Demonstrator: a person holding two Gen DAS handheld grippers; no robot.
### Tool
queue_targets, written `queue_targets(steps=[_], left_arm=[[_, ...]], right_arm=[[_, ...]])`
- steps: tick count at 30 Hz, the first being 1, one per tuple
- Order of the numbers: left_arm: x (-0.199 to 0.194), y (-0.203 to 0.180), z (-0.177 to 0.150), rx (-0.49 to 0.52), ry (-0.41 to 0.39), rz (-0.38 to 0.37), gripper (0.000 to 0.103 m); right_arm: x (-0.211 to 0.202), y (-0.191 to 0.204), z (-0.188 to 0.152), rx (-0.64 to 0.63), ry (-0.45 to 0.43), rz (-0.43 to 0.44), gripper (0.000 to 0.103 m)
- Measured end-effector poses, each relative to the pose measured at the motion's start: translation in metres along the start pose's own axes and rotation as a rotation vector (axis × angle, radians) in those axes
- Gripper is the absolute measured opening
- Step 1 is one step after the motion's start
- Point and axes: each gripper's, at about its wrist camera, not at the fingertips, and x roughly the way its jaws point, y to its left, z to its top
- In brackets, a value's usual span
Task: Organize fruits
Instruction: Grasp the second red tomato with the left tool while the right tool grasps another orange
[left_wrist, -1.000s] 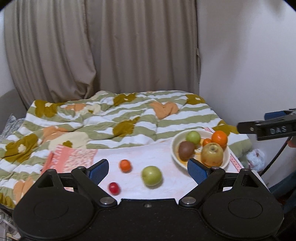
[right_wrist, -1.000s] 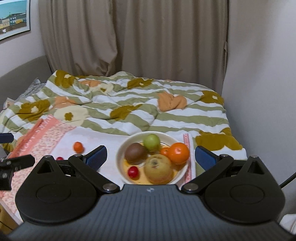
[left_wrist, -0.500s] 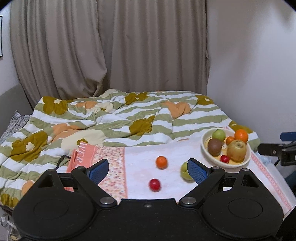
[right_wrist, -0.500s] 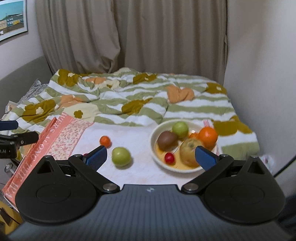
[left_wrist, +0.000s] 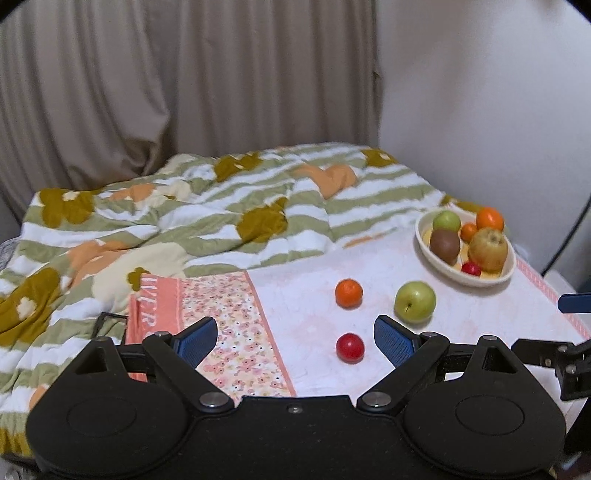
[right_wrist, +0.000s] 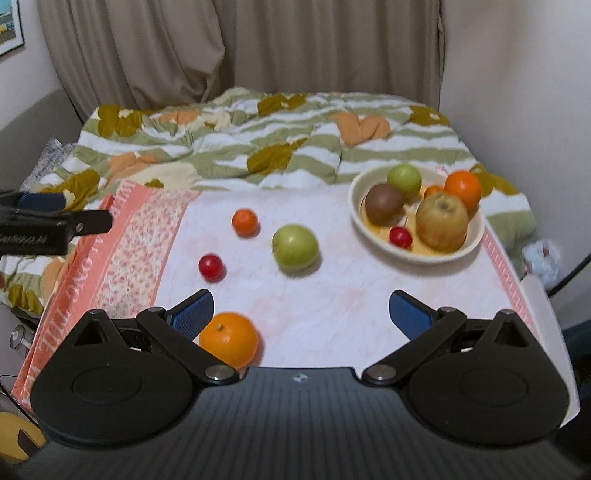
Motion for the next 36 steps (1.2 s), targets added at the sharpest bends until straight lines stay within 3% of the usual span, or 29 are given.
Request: queue_targets(steps=[7,18,24,31,36], left_arm=[[0.052,0.008,0.001,0.12,0.073,-0.106,0.092],[0.117,-0.019,-0.01,0.275,0.177,-0.23,0.071],[0.139,-0.028,-0.018,0.298,0.226,-0.259,0.052],[0.15,-0.031,-0.021,0.298,0.234,-0.273,0.051],[0.154,-0.032,-0.02,0.29,0.237,-0.296,0.037]], right_arm=[[0.024,0.026,-0.013,0.038,0.072,-0.031,0.103],[0.069,0.043,-0.031,0.02,0.188,-0.011,0.103],[0.084,0.043,-0.034,0.007,0.217,0.013,0.103],[0.098,0.046,-0.032,-0.007,0.237,0.036,0.103],[0.102,0.052,-0.033,-0.037,0.248,0.049,0.103]])
